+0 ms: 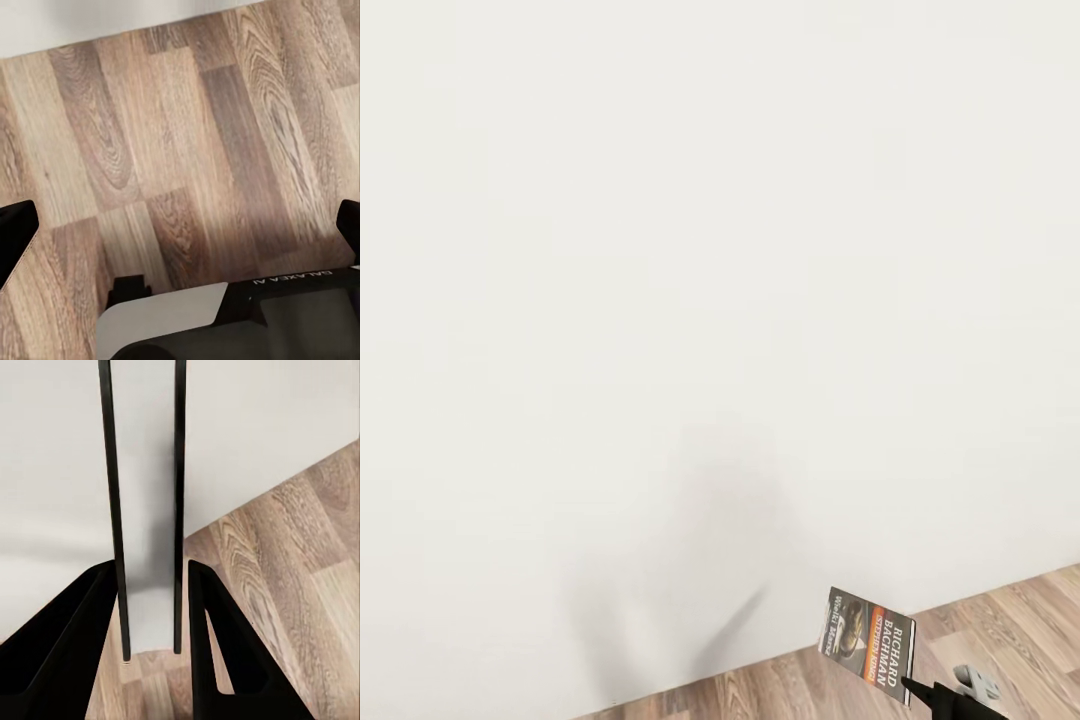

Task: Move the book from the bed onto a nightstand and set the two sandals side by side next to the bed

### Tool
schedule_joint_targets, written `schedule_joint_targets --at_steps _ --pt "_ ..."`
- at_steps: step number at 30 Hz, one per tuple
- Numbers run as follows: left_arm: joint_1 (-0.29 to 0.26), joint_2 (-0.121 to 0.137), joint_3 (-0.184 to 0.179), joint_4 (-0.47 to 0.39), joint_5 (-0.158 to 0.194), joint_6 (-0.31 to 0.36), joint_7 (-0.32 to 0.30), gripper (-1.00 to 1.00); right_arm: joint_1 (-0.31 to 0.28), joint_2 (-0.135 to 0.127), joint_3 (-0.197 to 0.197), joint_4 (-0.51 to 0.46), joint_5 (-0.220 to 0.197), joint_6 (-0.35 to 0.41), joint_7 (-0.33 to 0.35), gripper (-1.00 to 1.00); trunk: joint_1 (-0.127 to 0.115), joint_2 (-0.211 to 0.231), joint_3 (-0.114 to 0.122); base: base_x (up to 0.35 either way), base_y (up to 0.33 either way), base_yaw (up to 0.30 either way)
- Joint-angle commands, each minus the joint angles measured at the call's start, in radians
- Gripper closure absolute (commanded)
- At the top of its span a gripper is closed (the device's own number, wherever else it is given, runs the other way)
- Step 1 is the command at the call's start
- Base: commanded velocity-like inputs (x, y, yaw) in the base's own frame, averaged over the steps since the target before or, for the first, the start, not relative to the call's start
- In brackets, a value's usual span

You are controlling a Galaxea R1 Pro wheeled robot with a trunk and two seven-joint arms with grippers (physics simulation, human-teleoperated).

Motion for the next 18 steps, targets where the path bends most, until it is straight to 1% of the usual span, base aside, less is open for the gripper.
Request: schedule_joint_targets --at_steps 1,4,7,11,18 --pt "-0.001 0.0 0.009 0.001 -0.008 -0.003 -0.003 -1.0 -0.001 0.0 -0.006 -0.001 -0.008 0.01 0.003 1.0 0.001 -0.001 -0.001 0.333 0.0 0.0" --pt "-0.001 0.0 0.009 0.001 -0.008 -0.003 -0.003 -1.0 -0.001 0.0 -0.006 -0.001 -0.008 0.01 0.005 1.0 0.001 -0.001 -0.001 0.333 0.0 -0.012" --pt "-0.001 0.0 0.009 0.002 -0.008 -0.003 -0.003 -1.0 -0.001 0.0 -0.006 -0.001 -0.008 0.01 0.006 1.0 0.001 -0.001 -0.001 0.236 0.0 -0.18" --pt "-0.001 0.0 0.009 0.002 -0.008 -0.003 -0.003 -1.0 -0.001 0.0 -0.006 -0.001 -0.008 0.01 0.006 1.0 0.001 -0.001 -0.001 0.059 0.0 -0.261" --pt "-0.001 0.0 0.009 0.002 -0.008 -0.003 -0.003 -1.0 -0.001 -0.004 -0.006 0.0 -0.01 0.01 0.006 1.0 0.001 -0.001 -0.001 0.008 0.0 -0.28"
